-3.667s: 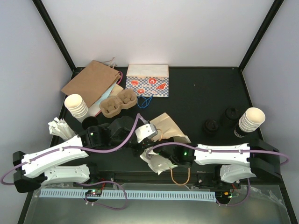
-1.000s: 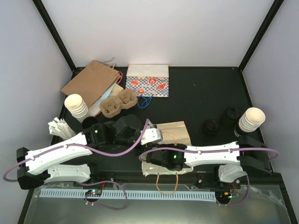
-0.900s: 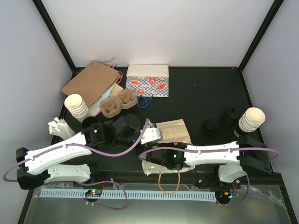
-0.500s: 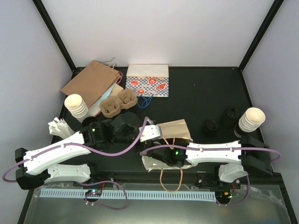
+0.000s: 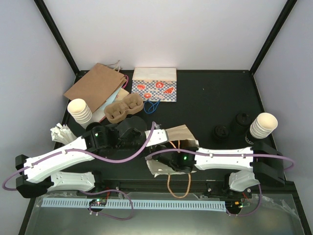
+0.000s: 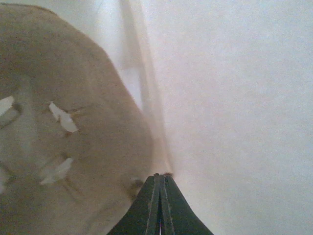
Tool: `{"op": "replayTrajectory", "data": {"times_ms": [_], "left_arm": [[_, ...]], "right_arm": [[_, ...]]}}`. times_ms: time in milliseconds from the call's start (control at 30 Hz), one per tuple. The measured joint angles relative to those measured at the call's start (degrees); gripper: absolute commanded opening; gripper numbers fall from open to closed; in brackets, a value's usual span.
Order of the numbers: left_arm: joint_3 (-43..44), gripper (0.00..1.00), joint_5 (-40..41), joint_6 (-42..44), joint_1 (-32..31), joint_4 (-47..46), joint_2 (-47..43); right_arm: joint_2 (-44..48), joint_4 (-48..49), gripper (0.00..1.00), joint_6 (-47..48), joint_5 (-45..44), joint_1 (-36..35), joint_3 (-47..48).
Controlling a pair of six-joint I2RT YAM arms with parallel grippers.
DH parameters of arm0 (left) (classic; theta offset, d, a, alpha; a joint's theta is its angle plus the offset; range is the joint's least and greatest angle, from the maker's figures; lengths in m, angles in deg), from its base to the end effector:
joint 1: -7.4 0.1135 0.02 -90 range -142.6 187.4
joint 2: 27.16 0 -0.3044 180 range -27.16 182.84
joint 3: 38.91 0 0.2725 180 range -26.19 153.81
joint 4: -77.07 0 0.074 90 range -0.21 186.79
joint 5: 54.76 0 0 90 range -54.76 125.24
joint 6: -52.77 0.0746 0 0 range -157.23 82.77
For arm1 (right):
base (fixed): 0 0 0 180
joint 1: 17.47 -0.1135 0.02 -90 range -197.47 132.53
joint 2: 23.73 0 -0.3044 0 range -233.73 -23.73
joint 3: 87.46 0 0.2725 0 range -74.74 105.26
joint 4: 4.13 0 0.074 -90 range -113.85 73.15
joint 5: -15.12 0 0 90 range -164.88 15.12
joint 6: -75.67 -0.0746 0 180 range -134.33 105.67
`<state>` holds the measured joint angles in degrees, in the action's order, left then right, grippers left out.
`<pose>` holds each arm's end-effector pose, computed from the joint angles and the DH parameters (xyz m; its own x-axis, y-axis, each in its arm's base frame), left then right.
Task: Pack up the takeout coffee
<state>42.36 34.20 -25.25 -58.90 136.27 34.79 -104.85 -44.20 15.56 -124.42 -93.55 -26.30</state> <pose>0.0985 -0.2277 0.3770 -0.0609 0.6551 -0.7531 0.9545 0.2588 0.1479 0.1249 0.2681 0.2152 0.0876 -0.9906 -0.1046 -0.5707 0.0362 -0.8204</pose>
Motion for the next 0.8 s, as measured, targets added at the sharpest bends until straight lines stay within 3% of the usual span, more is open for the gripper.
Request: {"op": "replayTrajectory", "data": {"times_ms": [533,800], "left_arm": [[-0.1,0.02,1.0,0.3,0.0,0.2,0.0],[-2.5,0.01,-1.8,-0.4,0.1,-0.9,-0.6]], "right_arm": [[-0.2,5.8,0.02,5.0,-0.1,1.2,-1.2],[-2.4,3.3,0.01,0.6,1.2,-0.8,-1.2]]}}
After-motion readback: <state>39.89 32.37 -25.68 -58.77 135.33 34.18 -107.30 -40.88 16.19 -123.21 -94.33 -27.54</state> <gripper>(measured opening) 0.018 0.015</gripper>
